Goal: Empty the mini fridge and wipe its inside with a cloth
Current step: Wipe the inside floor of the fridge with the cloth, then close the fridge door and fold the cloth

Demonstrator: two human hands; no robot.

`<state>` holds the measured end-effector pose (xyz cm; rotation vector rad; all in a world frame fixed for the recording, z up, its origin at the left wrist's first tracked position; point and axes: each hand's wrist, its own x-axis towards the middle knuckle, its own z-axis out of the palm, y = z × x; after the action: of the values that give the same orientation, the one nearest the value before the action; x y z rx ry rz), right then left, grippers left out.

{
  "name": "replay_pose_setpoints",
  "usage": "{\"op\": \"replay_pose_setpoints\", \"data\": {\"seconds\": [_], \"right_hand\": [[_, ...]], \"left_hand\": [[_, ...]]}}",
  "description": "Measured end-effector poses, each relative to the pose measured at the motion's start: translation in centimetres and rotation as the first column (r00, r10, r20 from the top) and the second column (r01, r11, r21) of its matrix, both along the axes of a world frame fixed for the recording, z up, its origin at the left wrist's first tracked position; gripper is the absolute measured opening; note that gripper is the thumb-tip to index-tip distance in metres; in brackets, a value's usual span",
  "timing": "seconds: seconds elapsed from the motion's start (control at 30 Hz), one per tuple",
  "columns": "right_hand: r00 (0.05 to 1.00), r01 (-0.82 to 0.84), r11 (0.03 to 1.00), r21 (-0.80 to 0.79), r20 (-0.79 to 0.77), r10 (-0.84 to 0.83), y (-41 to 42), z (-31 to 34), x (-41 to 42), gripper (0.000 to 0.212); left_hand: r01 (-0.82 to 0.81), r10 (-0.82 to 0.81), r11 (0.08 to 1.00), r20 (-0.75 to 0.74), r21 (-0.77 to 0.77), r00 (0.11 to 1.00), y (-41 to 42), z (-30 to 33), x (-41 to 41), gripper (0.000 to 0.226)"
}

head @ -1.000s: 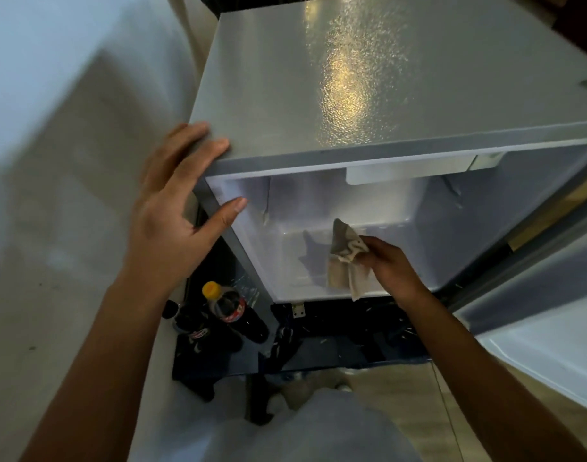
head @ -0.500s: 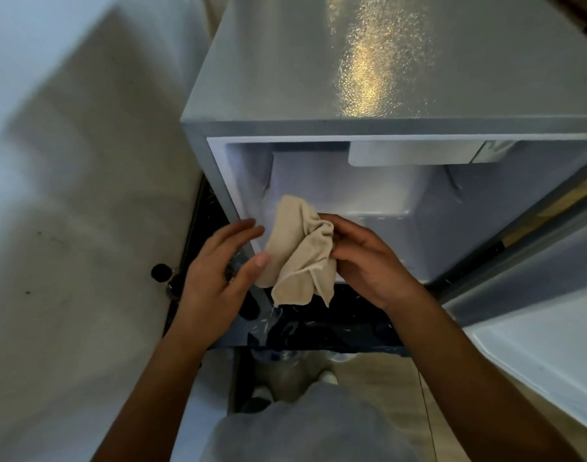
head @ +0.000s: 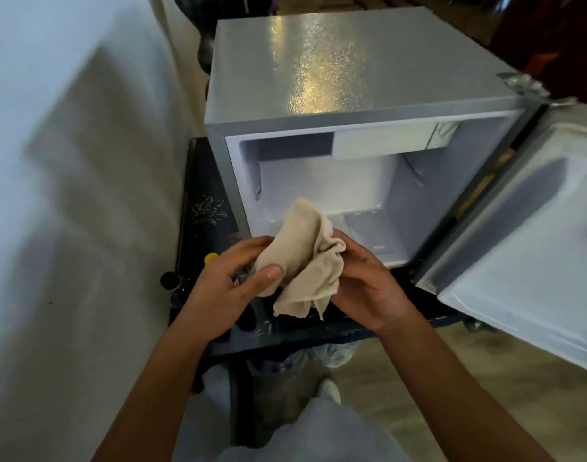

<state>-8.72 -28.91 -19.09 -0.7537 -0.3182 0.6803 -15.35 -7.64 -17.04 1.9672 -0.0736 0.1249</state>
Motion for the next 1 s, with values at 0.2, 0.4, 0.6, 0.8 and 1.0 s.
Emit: {"op": "replay_pose_setpoints", "data": {"seconds": [0.2, 0.4, 0.6, 0.8, 1.0], "right_hand": [[0.995, 0.026, 0.998, 0.063, -0.096, -0.02, -1.0, 1.5, -5.7, 0.044], [0.936, 0.35, 0.856, -0.38, 0.104, -0.336, -1.7, 3.0, -9.6, 0.041], [0.913, 0.408, 0.776, -0.48, 0.219, -0.345, -4.9, 3.3, -11.7, 0.028], [0.814, 0.569, 0.677, -0.467, 0.435, -0.385, -9.4, 4.4, -13.8, 0.03], [0.684, 0.719, 0.514, -0.468, 0.606, -0.406, -17.3, 5.0, -15.8, 0.015]], "left_hand": [[0.023, -0.015, 0.996, 0.086, -0.091, 0.996, 0.6, 0.4, -2.7, 0.027], [0.09, -0.077, 0.988, 0.096, -0.129, 0.992, -2.2, 1.2, -5.1, 0.009], [0.131, -0.117, 0.98, 0.104, -0.149, 0.988, -4.2, 1.3, -6.7, 0.023], [0.178, -0.166, 0.978, 0.114, -0.109, 0.98, -8.5, 2.4, -7.2, 0.013], [0.258, -0.243, 0.964, 0.176, -0.067, 0.954, -15.9, 3.7, -8.0, 0.019]]}}
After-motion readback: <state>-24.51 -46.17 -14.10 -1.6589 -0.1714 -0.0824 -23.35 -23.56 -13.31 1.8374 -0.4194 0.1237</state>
